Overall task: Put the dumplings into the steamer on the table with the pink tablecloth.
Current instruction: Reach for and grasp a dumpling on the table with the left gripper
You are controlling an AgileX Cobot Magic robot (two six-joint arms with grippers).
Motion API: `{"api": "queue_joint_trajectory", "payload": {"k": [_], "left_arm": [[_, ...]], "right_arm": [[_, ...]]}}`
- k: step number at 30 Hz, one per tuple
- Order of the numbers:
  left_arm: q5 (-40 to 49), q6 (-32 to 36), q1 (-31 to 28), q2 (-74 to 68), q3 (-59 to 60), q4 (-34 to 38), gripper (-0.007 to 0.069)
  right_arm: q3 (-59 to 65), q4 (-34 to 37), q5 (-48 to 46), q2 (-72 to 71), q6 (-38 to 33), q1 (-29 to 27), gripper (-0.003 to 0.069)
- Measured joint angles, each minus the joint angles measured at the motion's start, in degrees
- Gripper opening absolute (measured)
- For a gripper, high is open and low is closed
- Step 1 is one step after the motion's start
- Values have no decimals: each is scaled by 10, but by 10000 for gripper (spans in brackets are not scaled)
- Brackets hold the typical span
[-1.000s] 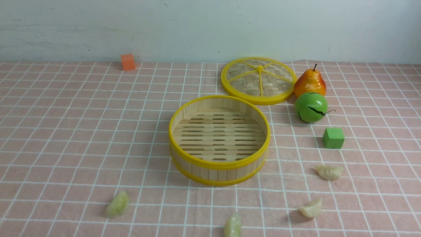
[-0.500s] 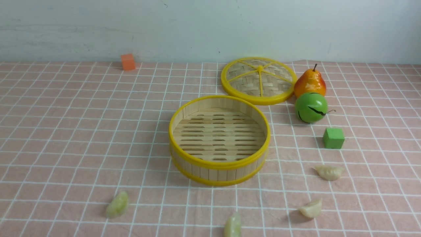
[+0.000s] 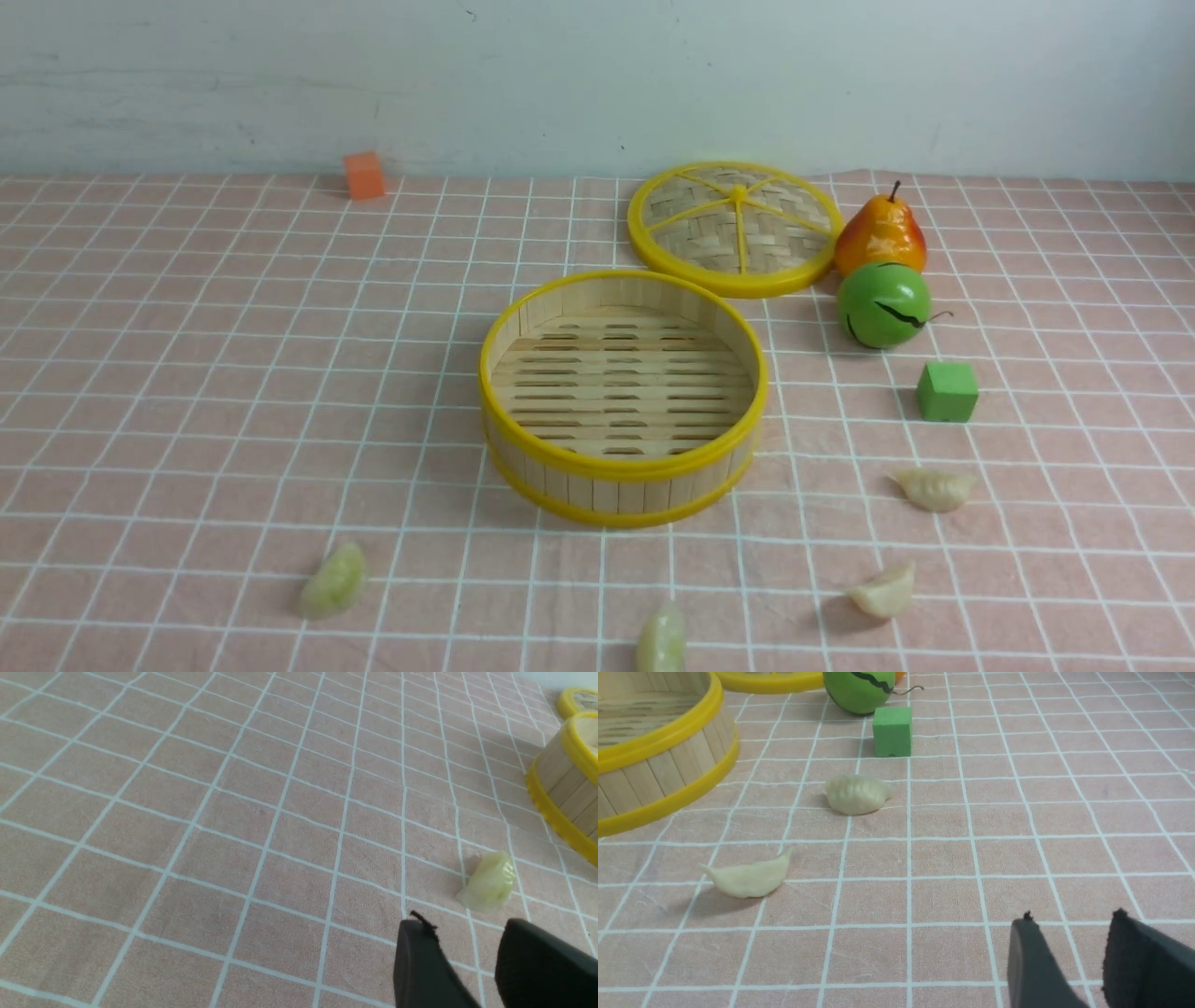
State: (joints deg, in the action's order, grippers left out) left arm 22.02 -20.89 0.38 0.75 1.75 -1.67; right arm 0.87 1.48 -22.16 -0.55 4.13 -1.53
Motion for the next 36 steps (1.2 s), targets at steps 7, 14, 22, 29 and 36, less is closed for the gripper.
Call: {"api": "queue_joint_trajectory", "payload": {"k": [7,14,22,29,36], "left_arm": [[0,0,0,0,0,-3,238],[-49,-128,0,0,0,142,238],[-81,-296,0,0,0,389,238],[-102,-265,0,0,-1,470,238],[-12,16,0,-26,-114,473,130]], "right_arm": [[0,0,0,0,0,0,239],[0,101,-1,0,44,0,239],[5,461,-13,0,213,0,239],[5,490,34,0,222,0,239],[-11,493,53,0,115,0,223]]}}
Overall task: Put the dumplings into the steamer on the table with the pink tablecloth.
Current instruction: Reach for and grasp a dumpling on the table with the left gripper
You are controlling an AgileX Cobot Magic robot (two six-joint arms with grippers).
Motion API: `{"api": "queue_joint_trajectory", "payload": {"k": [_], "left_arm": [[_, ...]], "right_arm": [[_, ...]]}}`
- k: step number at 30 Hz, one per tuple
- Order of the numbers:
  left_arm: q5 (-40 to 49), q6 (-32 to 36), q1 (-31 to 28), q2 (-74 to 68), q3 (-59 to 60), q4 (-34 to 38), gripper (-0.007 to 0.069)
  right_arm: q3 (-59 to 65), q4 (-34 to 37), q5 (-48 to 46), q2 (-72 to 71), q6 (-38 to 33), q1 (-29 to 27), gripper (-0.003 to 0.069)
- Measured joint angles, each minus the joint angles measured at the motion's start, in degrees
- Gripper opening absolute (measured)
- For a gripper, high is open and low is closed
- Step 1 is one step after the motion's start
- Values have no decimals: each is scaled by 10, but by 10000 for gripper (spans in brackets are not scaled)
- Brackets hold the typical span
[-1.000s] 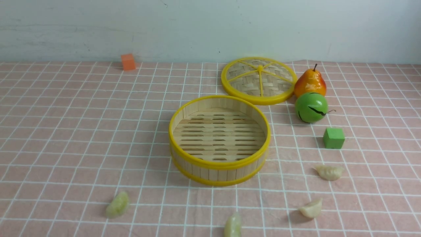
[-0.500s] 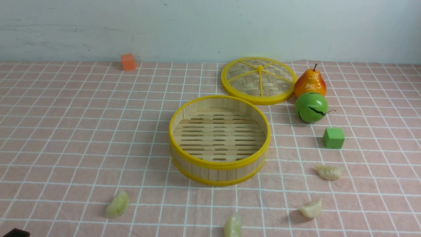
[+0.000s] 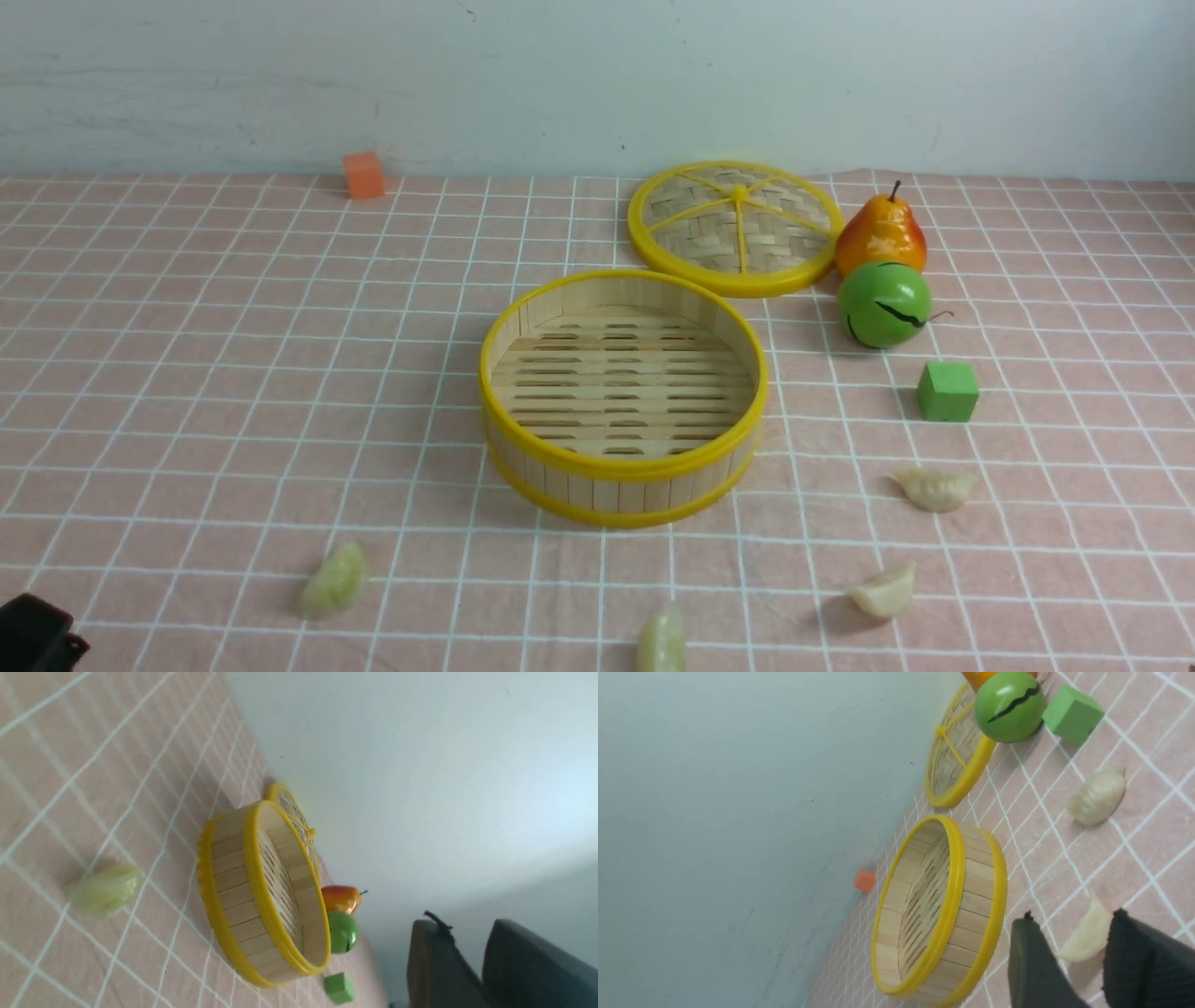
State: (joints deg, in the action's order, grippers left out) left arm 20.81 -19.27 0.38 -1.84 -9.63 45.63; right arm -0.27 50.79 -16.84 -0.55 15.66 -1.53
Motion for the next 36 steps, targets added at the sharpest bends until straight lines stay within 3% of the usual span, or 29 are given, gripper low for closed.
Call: {"api": "queue_joint_trajectory", "payload": {"k": [2,4,7,10,12,17,21,26,29,32,36], "left_arm": [[24,43,0,-32,-32,-5,76],[87,124,0,-129,-108,-34,-14],[170,188,0,-231,-197,-85,-13],[278,236,0,-357,-296,-151,-13],[354,260,5,-432,-363,-198,-13],[410,296,76,-572,-458,-277,-13],[437,292,154,-673,-506,-338,-13],[429,255,196,-779,-529,-406,-6],[410,225,198,-837,-532,-445,83],[395,217,198,-863,-532,-466,165],[319,213,198,-916,-532,-500,398]], "right_arm": [[-15,-4,0,3,-30,0,202],[-60,-19,2,42,-109,0,111],[-123,-40,-6,124,-204,0,0],[-212,-66,-58,219,-295,0,-21],[-288,-88,-143,304,-361,0,-21],[-412,-109,-323,458,-419,13,-20],[-472,-147,-397,544,-432,104,-10],[-483,-205,-419,611,-435,258,-6],[-483,-230,-423,637,-435,322,-3],[-483,-234,-422,646,-435,339,-2],[-483,-247,-405,651,-435,343,0]]}}
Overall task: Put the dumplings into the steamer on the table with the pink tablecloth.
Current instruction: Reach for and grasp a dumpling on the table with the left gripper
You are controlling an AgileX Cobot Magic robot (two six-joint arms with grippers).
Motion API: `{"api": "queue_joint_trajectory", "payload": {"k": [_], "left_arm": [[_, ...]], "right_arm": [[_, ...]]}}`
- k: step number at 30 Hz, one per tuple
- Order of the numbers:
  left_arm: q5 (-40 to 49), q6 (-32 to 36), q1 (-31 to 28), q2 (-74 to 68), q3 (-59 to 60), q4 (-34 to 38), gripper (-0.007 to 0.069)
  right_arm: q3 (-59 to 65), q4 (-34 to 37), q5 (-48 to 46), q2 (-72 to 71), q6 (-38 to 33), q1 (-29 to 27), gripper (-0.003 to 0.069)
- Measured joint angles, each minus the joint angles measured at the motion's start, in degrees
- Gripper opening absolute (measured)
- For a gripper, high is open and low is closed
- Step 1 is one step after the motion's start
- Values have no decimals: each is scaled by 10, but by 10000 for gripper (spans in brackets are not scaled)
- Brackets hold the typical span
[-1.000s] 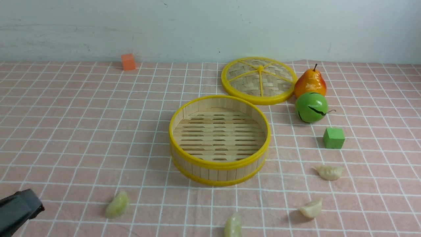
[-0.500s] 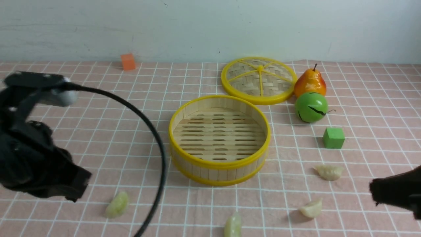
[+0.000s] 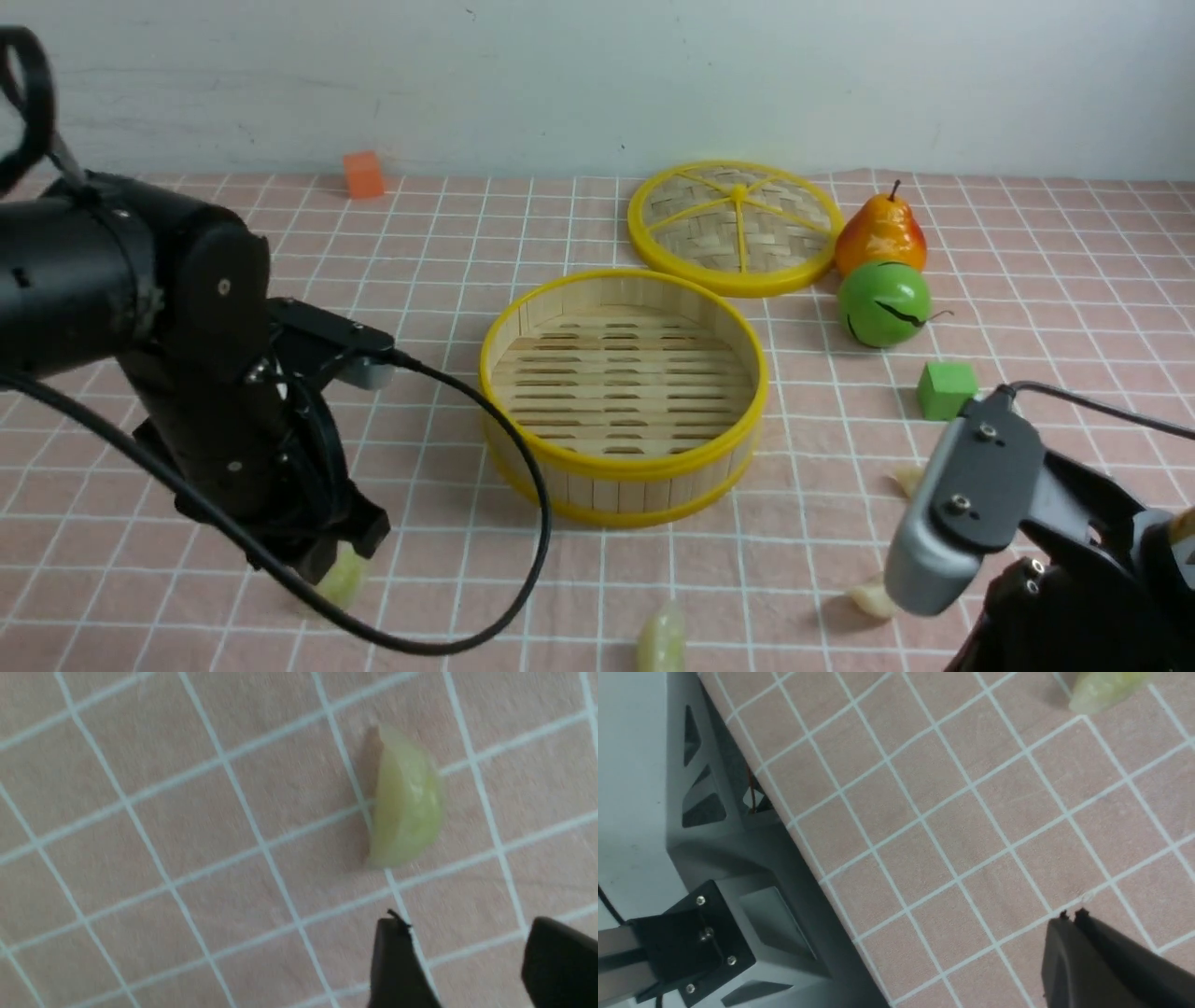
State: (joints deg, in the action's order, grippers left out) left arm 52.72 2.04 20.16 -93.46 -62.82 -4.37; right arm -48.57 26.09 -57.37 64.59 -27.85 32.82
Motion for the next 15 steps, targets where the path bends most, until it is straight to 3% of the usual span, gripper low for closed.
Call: {"api": "queue_joint_trajectory", "payload": {"k": [3,7,10,15], "left_arm": [[-64,0,0,-29,0,-13,491],[-122,0,0,-68,0,-23,529],[-127,-2,0,-85,-1,-23,517],[-94,-3,0,-116,-2,-20,379]], "right_arm": [[0,-4,9,0,0,0,3],[0,-6,11,0,0,0,7],[-1,-7,11,0,0,0,10],[-2,-7,14,0,0,0,15]]}}
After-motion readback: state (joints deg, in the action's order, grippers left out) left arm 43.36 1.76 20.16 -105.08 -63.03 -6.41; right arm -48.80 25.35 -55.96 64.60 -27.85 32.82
